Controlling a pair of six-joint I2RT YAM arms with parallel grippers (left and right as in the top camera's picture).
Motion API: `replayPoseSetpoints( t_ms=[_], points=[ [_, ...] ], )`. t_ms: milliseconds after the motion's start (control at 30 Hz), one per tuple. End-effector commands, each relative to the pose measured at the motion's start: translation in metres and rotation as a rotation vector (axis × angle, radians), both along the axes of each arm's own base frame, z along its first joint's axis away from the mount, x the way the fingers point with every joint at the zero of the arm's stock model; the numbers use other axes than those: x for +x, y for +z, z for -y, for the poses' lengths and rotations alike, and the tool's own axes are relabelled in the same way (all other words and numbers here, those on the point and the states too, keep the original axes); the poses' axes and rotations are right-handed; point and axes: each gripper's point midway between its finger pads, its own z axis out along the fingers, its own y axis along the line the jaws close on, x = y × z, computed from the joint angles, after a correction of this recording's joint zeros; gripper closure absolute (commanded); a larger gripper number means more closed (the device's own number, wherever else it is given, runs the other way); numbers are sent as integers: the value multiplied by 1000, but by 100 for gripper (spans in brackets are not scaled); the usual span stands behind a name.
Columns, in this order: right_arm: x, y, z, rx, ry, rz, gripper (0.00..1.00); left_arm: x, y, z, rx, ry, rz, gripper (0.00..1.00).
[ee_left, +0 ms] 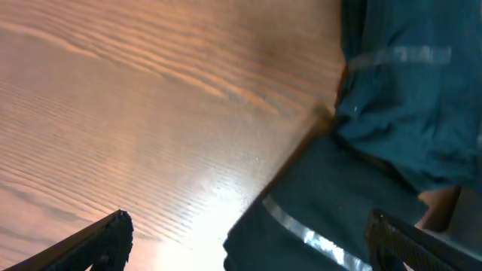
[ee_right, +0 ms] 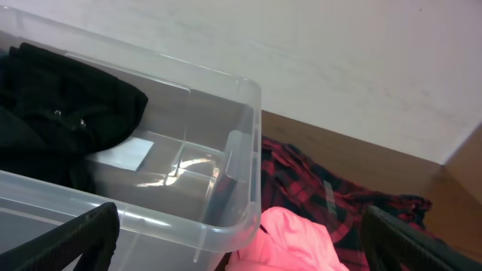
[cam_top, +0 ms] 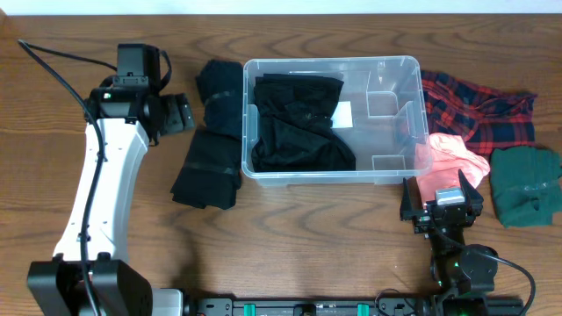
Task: Pack container
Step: 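Move the left gripper to the folded black garment and grasp it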
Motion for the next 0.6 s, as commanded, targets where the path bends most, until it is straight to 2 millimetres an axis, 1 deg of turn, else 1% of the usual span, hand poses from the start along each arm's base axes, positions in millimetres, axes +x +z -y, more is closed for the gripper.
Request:
replayPoseSetpoints(
  t_ms=[0, 167, 367, 567],
  points=[
    [0, -1, 1, -10, -5, 0, 1, -12, -27, 9, -49, -74, -92, 2],
    [0, -1, 1, -10, -5, -1, 1, -27, -56, 33, -153, -206, -182, 2],
    [0, -1, 1, -10, -5, 0, 1, -38, -85, 38, -189, -224, -277, 2],
    [0, -1, 1, -10, -6, 0, 1, -41, -118, 40, -213, -219, -370, 2]
  ],
)
